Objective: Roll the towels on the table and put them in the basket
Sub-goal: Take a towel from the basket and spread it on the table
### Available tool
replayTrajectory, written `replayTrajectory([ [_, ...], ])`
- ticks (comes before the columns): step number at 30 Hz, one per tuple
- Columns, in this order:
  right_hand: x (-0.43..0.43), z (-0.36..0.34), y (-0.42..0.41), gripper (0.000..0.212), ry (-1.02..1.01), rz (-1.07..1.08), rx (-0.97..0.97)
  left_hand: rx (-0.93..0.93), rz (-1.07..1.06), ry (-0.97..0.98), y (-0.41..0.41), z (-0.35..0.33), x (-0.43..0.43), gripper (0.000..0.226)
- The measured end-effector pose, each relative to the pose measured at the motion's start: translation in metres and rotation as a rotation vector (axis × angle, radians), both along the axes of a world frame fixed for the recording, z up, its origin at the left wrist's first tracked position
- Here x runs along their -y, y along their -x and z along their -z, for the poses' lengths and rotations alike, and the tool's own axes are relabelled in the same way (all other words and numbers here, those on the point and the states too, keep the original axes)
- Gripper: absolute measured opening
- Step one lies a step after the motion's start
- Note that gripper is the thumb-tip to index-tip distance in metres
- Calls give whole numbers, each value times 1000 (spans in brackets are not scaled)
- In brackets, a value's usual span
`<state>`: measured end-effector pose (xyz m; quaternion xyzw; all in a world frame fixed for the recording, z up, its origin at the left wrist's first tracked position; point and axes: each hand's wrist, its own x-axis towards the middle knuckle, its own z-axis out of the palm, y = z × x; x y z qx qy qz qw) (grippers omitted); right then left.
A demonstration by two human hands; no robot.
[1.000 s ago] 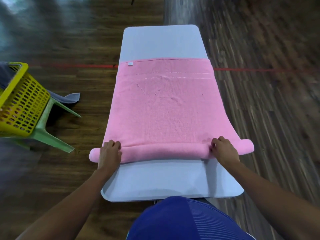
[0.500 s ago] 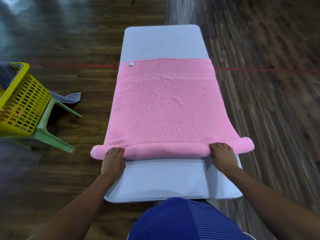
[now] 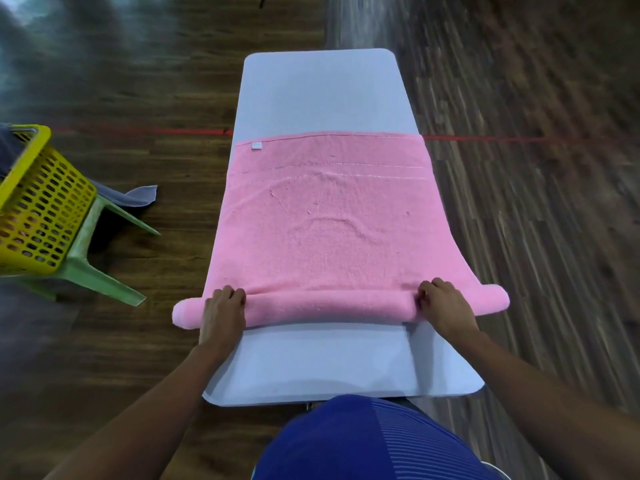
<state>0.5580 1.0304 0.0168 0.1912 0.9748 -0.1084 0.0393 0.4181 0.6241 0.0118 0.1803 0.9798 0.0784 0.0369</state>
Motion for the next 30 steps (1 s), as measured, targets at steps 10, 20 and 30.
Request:
replayTrajectory([
  [10,3,14,-12,46,-8,-124,75,115,8,-44,-12,13,7,44],
  [20,0,-13,10,28,75,-9,489,461,35,108,13,-13,5,25],
  [30,12,12,-15,32,-30,-83,17,75,21,-40,-2,0,-1,23],
])
